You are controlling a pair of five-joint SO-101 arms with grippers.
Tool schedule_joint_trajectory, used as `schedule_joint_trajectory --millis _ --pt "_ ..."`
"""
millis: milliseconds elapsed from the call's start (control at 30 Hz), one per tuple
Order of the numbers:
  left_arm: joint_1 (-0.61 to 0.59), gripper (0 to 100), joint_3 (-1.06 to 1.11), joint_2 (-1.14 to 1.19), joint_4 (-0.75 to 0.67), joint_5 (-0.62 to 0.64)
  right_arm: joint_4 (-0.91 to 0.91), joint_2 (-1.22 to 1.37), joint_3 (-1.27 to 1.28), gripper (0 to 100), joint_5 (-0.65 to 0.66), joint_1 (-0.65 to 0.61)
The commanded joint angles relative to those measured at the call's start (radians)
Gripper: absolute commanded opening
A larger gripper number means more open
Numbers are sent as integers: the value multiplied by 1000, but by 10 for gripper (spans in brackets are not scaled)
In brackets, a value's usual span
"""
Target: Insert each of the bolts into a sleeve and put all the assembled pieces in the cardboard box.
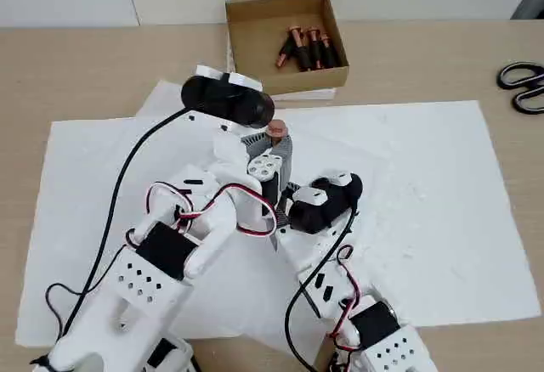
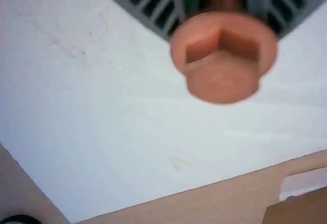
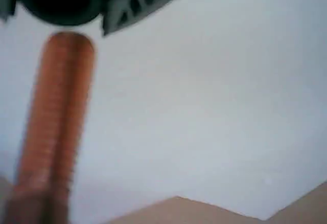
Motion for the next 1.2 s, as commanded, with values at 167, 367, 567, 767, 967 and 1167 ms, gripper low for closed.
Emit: schedule_joint_trajectory --millis 167,367,567,767,967,1167 --pt "9 6 88 -5 -110 5 2 -16 8 4 -11 -4" --pt "9 6 130 -8 -157 5 2 -16 8 4 -11 -4" --pt "9 6 136 -8 -155 3 2 -16 8 4 -11 -4" --pt "11 6 130 -9 -112 2 2 -16 8 4 -11 -4" --pt "11 6 130 -11 -110 2 2 -16 8 4 -11 -2" --pt "11 6 102 -11 -46 2 2 -16 8 4 -11 -2"
